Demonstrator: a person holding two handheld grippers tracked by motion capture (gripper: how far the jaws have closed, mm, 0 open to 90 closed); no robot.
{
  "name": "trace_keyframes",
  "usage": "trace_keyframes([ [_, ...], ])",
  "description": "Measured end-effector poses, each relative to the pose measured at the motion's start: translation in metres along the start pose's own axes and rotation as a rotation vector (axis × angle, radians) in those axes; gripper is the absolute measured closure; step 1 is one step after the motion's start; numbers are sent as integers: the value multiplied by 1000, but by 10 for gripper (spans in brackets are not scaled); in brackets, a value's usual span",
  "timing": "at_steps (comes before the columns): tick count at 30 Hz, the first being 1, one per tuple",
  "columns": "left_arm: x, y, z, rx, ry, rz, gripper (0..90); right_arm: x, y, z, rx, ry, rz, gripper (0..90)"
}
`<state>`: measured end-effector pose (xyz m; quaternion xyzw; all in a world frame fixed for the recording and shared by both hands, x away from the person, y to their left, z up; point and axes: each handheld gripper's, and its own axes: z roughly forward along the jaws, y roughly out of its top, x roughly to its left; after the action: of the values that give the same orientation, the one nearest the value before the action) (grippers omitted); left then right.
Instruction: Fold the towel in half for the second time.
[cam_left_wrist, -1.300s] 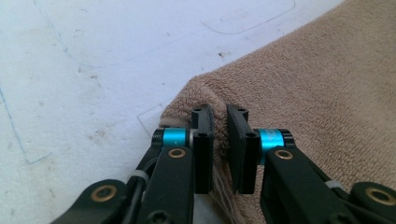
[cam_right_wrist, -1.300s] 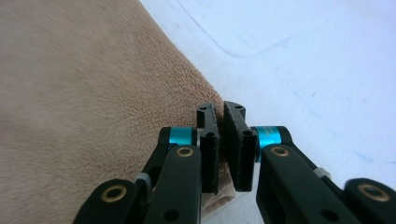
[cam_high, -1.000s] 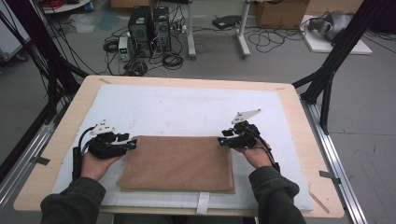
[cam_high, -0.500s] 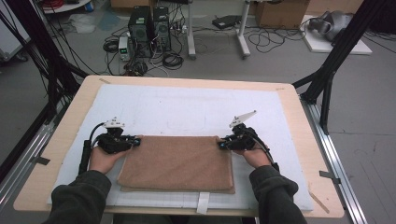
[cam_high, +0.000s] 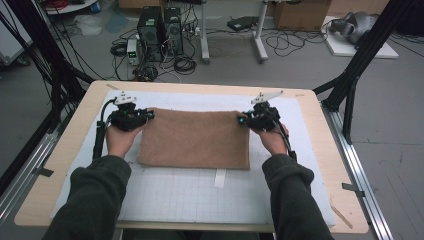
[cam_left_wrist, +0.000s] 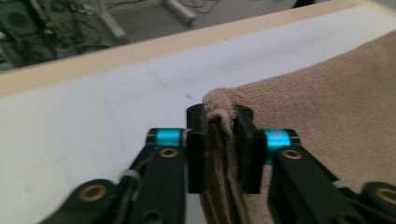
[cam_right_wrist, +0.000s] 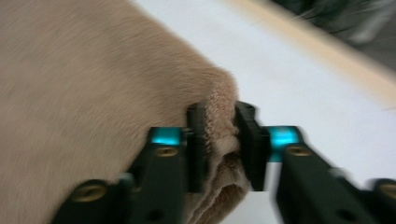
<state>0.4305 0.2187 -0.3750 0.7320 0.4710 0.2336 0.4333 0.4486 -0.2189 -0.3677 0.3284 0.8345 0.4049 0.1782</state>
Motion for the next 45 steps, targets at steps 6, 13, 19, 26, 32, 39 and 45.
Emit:
trace_keyframes([
  [6,4,-18,-10,34,-50,-1,519,3,-2,13,97,72,37,499],
  [13,-17,-60,-32,69,-147,52,664,28,-31,10,91,150,39,524],
  [19,-35,-88,-42,138,-172,129,745,48,-56,6,109,172,13,569],
  [26,-37,-101,-39,154,-152,144,705,54,-77,6,110,155,29,572],
  [32,-37,-100,-39,146,-146,129,645,56,-80,5,90,145,36,556],
  [39,-33,-97,-46,81,-202,76,430,58,-77,0,60,118,42,332],
  [45,-35,-94,-53,70,-216,80,273,63,-72,-8,38,126,57,215],
])
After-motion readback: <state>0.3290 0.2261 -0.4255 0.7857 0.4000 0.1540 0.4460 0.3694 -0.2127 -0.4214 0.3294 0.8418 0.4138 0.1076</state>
